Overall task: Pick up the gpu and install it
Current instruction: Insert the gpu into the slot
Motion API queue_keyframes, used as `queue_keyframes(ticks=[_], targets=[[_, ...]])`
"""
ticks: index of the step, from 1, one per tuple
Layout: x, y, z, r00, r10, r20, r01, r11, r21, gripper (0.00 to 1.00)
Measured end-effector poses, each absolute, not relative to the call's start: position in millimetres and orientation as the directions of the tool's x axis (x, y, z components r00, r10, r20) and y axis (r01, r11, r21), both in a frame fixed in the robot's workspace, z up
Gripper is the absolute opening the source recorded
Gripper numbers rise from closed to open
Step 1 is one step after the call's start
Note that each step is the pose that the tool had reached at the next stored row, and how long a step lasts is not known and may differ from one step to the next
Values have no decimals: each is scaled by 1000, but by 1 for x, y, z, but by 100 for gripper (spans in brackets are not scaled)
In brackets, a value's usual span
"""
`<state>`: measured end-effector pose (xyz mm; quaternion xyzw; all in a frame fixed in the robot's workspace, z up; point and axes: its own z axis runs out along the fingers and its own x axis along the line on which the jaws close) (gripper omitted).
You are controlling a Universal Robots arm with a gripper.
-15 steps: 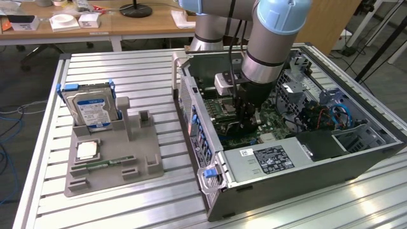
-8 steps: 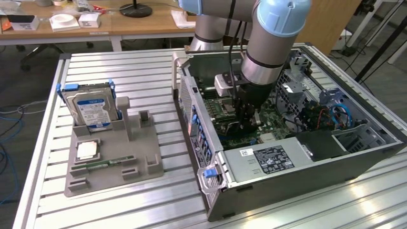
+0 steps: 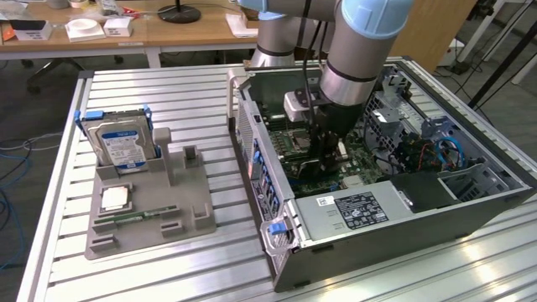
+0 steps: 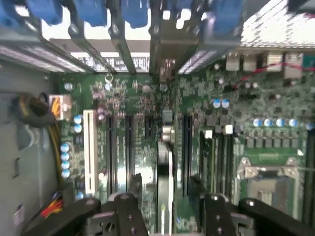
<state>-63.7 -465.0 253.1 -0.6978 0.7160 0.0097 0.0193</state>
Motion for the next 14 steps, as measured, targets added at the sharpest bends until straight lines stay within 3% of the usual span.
queue_keyframes(ticks=[7, 12, 14], targets=[[-64, -465, 285, -25, -999, -41, -1000, 26, -13, 51], [-64, -465, 287, -25, -999, -42, -1000, 26, -13, 51], [-64, -465, 287, -25, -999, -42, -1000, 26, -13, 43]])
